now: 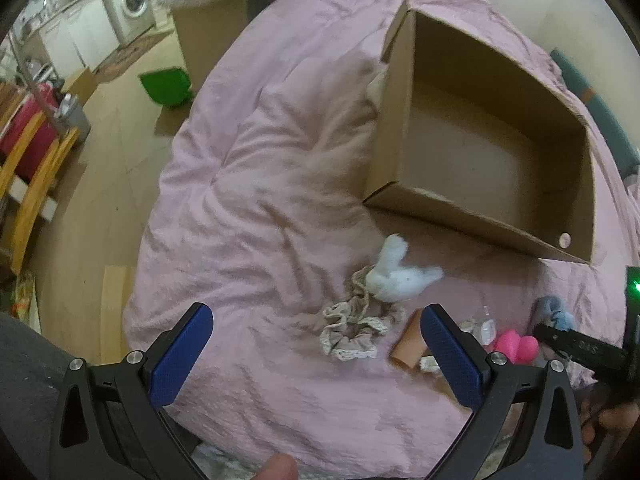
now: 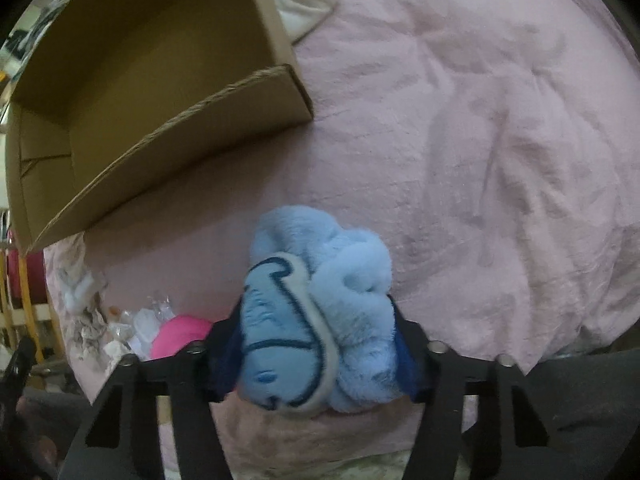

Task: Organize soft objects
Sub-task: 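Grasp the light-blue plush bundle with the right gripper while the left grasps the white sock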

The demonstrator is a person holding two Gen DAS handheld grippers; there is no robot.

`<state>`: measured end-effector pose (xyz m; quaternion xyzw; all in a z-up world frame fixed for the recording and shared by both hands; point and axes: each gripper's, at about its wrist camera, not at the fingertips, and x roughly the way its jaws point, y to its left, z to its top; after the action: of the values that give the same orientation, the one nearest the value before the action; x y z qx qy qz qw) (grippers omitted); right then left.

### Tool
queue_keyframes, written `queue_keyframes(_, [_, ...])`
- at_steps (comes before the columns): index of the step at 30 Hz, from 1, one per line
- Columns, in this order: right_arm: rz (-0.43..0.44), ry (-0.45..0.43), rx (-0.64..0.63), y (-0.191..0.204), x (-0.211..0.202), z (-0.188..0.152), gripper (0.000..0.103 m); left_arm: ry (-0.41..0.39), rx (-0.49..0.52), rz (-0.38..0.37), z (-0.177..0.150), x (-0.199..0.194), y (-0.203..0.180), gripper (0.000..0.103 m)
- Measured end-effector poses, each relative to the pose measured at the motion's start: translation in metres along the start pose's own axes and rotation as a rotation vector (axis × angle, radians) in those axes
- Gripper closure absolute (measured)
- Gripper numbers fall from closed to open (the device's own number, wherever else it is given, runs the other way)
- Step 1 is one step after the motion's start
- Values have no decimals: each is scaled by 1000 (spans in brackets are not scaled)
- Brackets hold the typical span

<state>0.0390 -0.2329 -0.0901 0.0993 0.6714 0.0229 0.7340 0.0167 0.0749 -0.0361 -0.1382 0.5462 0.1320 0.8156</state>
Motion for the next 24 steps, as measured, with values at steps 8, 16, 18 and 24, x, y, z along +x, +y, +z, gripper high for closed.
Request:
queue_keyframes(8, [132, -147, -15, 7, -55, -16, 63, 23, -14, 29, 7, 7, 12, 0])
queue_keyframes(16, [295, -201, -12, 4, -78, -20, 63, 145, 121, -100, 39, 32, -28, 2])
queue_keyframes(18, [303, -189, 2, -5, -73, -15, 63, 184, 186, -110, 38, 43, -46, 17])
queue_keyframes(24, [290, -178, -11, -3, -61, -13, 63, 243, 246, -122, 34, 75, -71, 49])
